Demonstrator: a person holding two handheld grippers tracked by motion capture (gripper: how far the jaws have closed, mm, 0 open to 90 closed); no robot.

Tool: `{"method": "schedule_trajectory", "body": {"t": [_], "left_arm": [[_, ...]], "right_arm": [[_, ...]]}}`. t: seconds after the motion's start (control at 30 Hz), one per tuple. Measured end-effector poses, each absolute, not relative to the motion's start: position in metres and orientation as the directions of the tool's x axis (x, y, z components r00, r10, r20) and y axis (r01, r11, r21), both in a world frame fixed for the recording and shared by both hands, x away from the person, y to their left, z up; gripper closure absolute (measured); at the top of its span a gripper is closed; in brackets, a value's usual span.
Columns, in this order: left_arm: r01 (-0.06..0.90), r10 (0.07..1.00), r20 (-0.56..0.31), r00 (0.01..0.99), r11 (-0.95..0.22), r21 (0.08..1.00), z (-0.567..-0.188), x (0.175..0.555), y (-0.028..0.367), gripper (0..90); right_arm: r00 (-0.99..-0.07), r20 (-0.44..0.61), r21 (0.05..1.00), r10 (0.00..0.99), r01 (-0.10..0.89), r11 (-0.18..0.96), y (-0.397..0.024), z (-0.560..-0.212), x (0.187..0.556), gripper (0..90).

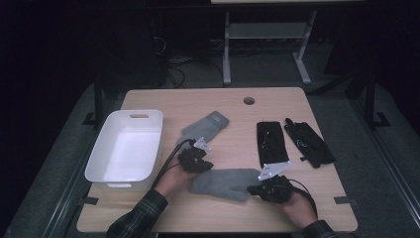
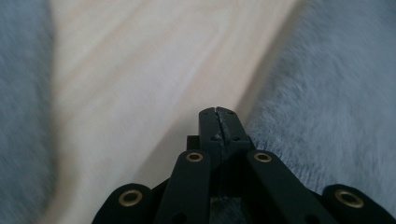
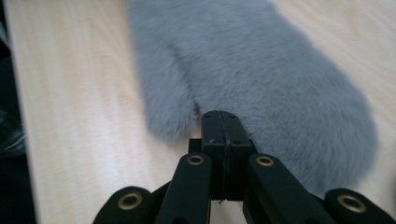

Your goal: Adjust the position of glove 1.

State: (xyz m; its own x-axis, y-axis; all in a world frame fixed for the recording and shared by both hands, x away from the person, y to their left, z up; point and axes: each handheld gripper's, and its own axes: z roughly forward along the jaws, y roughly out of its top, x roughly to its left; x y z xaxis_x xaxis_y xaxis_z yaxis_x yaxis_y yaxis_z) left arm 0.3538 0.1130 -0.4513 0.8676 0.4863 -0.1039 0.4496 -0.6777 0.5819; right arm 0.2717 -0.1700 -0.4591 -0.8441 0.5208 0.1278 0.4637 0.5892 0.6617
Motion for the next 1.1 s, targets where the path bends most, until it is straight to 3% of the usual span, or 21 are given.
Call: {"method": "schedule_trajectory", "body": {"t": [0.47,0.7,0.8,0.83,0.87,0.9,0.97,1.0,1.03,1.1], "left_arm": [[0.442,0.442,-0.156,0.883,-0.673,0.593,-0.452,0.333,0.112,89.1],[0.422,0.430,-0.140,0.892,-0.679,0.600,-0.453,0.331,0.104,87.2],[0.416,0.433,-0.127,0.892,-0.680,0.604,-0.452,0.332,0.106,84.2],[0.416,0.436,-0.124,0.891,-0.677,0.607,-0.451,0.332,0.107,82.6],[0.416,0.440,-0.122,0.890,-0.673,0.611,-0.450,0.333,0.108,79.0],[0.422,0.452,-0.120,0.884,-0.660,0.621,-0.449,0.333,0.109,79.0],[0.420,0.463,-0.106,0.880,-0.654,0.629,-0.447,0.336,0.109,70.0],[0.414,0.466,-0.090,0.880,-0.661,0.626,-0.444,0.337,0.110,70.0],[0.414,0.481,-0.075,0.874,-0.652,0.635,-0.442,0.338,0.109,64.6],[0.417,0.509,-0.062,0.859,-0.624,0.660,-0.436,0.345,0.111,60.9]], "right_arm": [[-0.810,0.103,0.668,0.578,0.487,0.563,-0.171,-0.459,0.313,90.0],[-0.808,0.098,0.671,0.581,0.485,0.561,-0.175,-0.457,0.312,89.2],[-0.802,0.098,0.680,0.589,0.486,0.549,-0.177,-0.455,0.310,83.0],[-0.798,0.096,0.689,0.595,0.485,0.539,-0.180,-0.454,0.310,78.1],[-0.789,0.091,0.697,0.607,0.486,0.527,-0.184,-0.452,0.308,67.6],[-0.789,0.091,0.697,0.607,0.486,0.527,-0.184,-0.452,0.308,67.6],[-0.772,0.093,0.706,0.629,0.496,0.505,-0.194,-0.453,0.302,51.9],[-0.772,0.093,0.706,0.629,0.496,0.505,-0.194,-0.453,0.302,51.9],[-0.764,0.094,0.705,0.639,0.504,0.499,-0.202,-0.455,0.296,41.7],[-0.751,0.096,0.702,0.653,0.516,0.491,-0.209,-0.457,0.290,34.8]]}}
